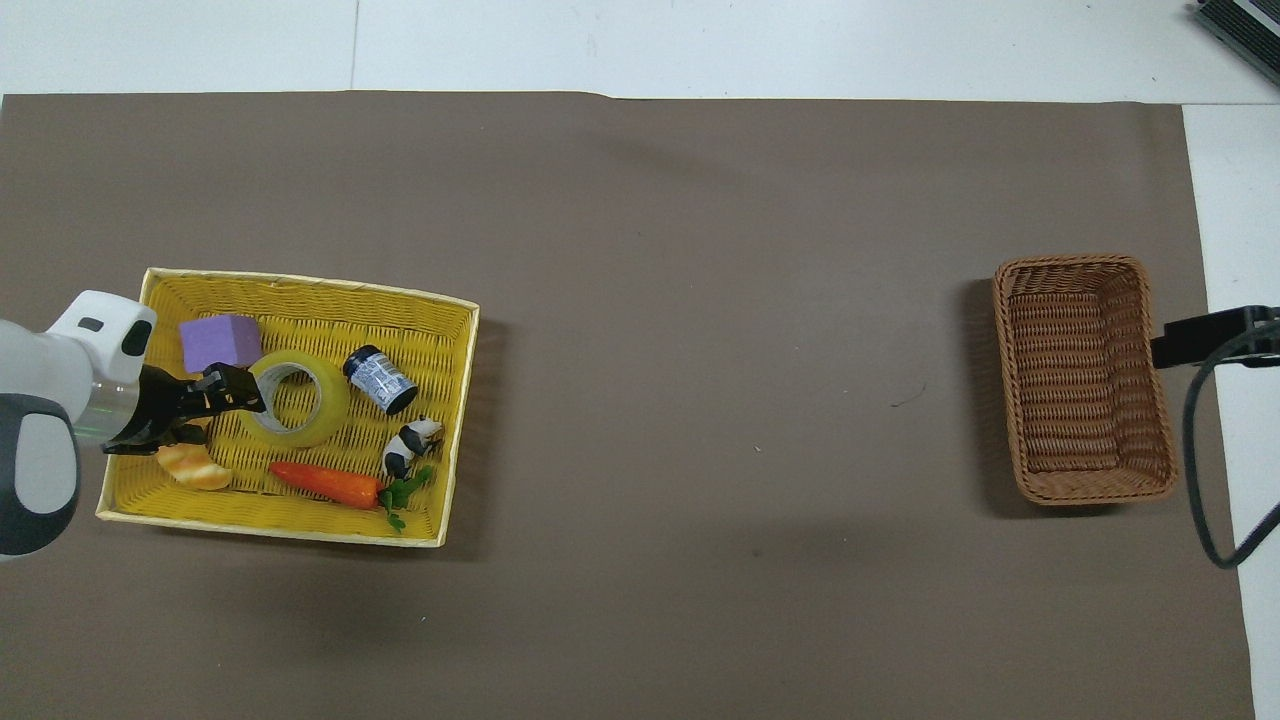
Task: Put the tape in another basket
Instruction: 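Reach the left gripper down into the yellow tray onto the tape roll, then grasp the tape roll with the left gripper and lift it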
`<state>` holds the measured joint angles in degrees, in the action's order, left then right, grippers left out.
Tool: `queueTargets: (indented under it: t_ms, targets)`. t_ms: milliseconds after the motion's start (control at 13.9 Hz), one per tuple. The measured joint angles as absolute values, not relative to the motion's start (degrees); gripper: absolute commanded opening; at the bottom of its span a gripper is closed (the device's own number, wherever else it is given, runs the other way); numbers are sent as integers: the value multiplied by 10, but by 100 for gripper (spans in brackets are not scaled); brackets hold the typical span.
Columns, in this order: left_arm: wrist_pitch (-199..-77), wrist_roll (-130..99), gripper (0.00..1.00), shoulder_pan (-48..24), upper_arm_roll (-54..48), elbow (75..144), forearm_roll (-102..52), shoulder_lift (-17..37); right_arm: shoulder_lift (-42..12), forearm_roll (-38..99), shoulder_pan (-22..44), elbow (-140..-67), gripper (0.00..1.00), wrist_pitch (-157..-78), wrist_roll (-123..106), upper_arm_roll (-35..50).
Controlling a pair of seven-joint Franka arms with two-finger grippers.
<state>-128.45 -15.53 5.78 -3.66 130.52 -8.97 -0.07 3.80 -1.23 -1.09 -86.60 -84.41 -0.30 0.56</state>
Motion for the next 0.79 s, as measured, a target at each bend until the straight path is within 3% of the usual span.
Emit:
queueTargets:
  t_ms: [215, 287, 574, 790]
  targets:
    - [-1358, -157, 9, 45, -37, 1326, -90, 30, 38, -12, -11, -866, 100, -844, -3, 6]
    - [-1370, -157, 0, 39, -37, 1331, -90, 38, 38, -12, -11, -866, 100, -844, -3, 6]
    - [-1371, -155, 0, 31, -37, 1325, -90, 43, 38, -12, -11, -866, 100, -844, -3, 6]
    - [-1270, -147, 0, 31, -36, 1255, -90, 38, 38, -12, -11, -866, 100, -844, -3, 6]
